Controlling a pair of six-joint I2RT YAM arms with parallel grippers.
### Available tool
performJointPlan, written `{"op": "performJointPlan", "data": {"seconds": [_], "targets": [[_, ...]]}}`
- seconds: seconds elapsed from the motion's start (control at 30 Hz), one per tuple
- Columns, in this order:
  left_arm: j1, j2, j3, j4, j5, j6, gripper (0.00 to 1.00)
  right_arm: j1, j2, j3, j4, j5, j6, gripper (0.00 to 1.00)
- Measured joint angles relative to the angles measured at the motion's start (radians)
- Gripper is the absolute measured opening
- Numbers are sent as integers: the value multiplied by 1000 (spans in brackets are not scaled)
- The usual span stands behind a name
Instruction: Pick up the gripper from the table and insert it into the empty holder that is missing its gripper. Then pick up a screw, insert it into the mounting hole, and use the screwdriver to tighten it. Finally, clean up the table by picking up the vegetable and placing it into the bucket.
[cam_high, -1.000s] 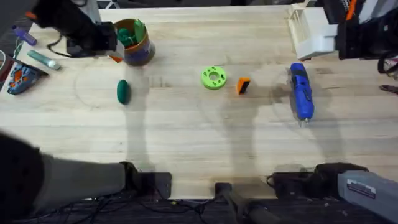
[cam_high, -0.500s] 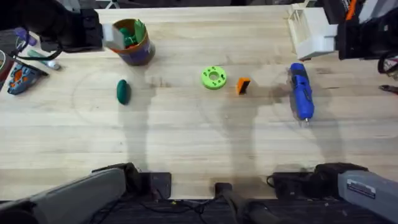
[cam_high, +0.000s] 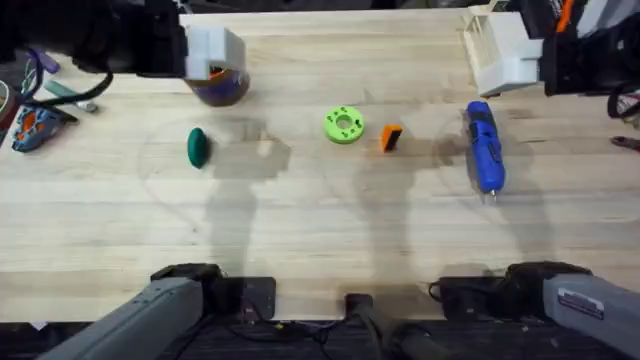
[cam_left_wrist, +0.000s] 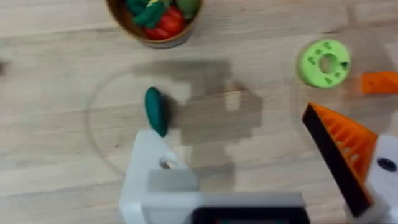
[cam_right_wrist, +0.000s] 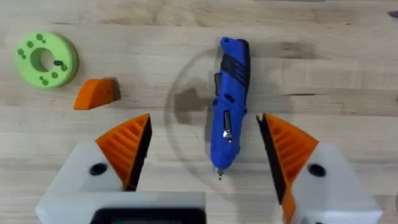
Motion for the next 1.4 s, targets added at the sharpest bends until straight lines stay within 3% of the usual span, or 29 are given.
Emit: {"op": "performJointPlan", "data": {"seconds": [0.17,0.33,0.43,0.57,0.67,1.03,1.2,1.4], "targets": [[-93,-67,-10,22,32,-4,987,0,0,0,0,0,0,994],[-150,-78,-11,48,83,-4,985,0,0,0,0,0,0,994],[-156,-78,-13,38,121,-7,883,0,0,0,0,0,0,994],[-156,-78,-13,-9,137,-7,898,0,0,0,0,0,0,994],[-156,-78,-13,-51,138,-10,983,0,0,0,0,0,0,994],[-156,-78,-14,-332,138,-17,987,0,0,0,0,0,0,994],[-156,-78,-14,-313,141,-50,987,0,0,0,0,0,0,994],[-156,-103,-19,-148,112,-61,986,0,0,0,0,0,0,994]]}}
